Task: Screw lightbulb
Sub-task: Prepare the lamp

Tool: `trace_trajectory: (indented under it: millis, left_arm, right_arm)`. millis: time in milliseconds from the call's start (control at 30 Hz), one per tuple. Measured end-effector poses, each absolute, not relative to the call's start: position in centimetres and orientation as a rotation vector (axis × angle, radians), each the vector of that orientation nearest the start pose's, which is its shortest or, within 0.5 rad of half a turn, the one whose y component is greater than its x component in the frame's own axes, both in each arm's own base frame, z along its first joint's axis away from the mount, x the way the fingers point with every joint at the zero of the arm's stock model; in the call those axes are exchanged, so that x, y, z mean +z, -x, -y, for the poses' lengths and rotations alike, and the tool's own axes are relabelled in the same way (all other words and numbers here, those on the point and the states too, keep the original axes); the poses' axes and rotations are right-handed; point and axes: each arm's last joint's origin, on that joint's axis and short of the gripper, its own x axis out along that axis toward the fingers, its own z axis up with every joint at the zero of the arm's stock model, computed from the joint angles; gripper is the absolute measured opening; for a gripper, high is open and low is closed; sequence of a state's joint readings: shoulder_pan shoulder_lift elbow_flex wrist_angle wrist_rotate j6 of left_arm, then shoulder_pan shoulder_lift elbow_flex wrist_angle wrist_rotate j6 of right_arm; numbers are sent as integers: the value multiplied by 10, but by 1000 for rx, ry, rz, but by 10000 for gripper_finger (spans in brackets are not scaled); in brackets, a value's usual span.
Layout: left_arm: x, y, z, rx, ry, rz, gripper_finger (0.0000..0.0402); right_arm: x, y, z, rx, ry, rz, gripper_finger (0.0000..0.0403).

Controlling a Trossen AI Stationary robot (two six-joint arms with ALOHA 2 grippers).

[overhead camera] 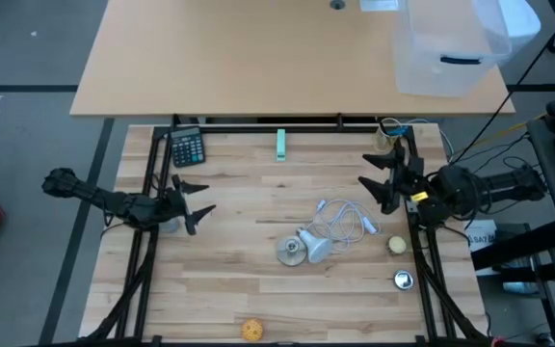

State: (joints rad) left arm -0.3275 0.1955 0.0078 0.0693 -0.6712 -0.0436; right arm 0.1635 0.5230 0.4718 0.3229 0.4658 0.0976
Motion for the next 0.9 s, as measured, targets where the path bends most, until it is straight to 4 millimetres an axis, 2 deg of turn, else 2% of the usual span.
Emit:
trace_trajectory:
  millis: [200, 333, 467, 567, 633, 767, 900]
  left_arm:
    - [159, -103, 16, 351, 164, -51, 323]
    - [164, -104, 16, 346, 363, 29, 323]
    - [171, -104, 16, 331, 491, 108, 323]
    - [176, -103, 16, 316, 561, 163, 323]
    - [178, -103, 16, 309, 587, 191, 323]
    - [180, -103, 16, 301, 625, 213, 323]
    - [181, -103, 17, 253, 637, 213, 323]
  right_arm:
    - [321, -138, -10, -285, -202, 279, 336]
    - [326, -139, -9, -283, -285, 345, 336]
    - [324, -147, -9, -282, -323, 345, 336]
    - [321, -159, -8, -288, -378, 332, 336]
    - [328, -167, -8, -300, -370, 325, 336]
    - [341, -189, -10, -315, -293, 286, 336]
    - [346, -213, -15, -297, -175, 227, 336]
